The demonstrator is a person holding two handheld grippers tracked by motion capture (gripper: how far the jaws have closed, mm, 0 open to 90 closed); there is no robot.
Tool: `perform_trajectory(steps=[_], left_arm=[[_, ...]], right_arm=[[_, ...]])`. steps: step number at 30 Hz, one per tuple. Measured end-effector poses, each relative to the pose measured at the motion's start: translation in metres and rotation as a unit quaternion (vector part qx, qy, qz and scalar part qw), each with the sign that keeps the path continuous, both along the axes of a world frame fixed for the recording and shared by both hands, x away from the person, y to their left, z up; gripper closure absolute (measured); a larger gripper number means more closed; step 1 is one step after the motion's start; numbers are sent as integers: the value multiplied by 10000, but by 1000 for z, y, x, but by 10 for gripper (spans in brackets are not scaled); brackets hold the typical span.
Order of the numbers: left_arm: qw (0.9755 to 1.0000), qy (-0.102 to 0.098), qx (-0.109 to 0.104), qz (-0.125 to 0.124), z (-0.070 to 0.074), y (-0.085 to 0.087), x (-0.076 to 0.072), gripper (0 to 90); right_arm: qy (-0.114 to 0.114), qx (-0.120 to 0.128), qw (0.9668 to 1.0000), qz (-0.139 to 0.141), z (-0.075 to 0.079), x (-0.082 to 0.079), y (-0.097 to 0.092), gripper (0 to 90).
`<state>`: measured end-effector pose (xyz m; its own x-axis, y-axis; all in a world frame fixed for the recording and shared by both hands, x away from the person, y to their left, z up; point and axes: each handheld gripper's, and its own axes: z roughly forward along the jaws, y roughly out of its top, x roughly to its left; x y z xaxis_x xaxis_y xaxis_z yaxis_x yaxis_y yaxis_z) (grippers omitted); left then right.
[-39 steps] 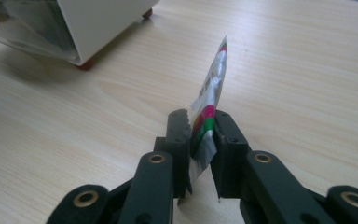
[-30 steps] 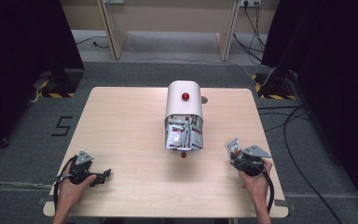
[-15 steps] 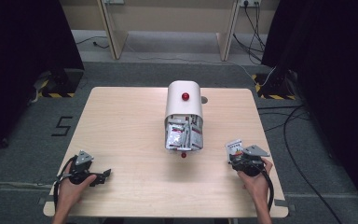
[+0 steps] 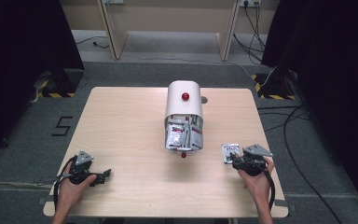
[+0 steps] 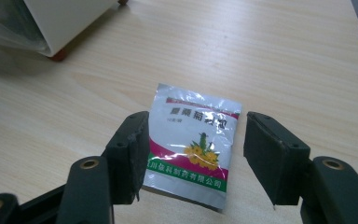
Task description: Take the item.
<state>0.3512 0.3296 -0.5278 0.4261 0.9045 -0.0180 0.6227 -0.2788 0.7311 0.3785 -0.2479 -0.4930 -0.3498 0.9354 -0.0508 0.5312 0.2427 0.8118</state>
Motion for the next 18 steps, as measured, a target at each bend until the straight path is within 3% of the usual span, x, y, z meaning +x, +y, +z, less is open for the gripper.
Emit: perform_trajectory(steps=[10,18], left_arm=[[10000,1,0,1,0,0,0,0],[10000,1,0,-1,0,0,0,0]], right_arm=[[-104,259,9995,122,11,-5,5,373],[-93,331,9993,153,13,-11,9,261]])
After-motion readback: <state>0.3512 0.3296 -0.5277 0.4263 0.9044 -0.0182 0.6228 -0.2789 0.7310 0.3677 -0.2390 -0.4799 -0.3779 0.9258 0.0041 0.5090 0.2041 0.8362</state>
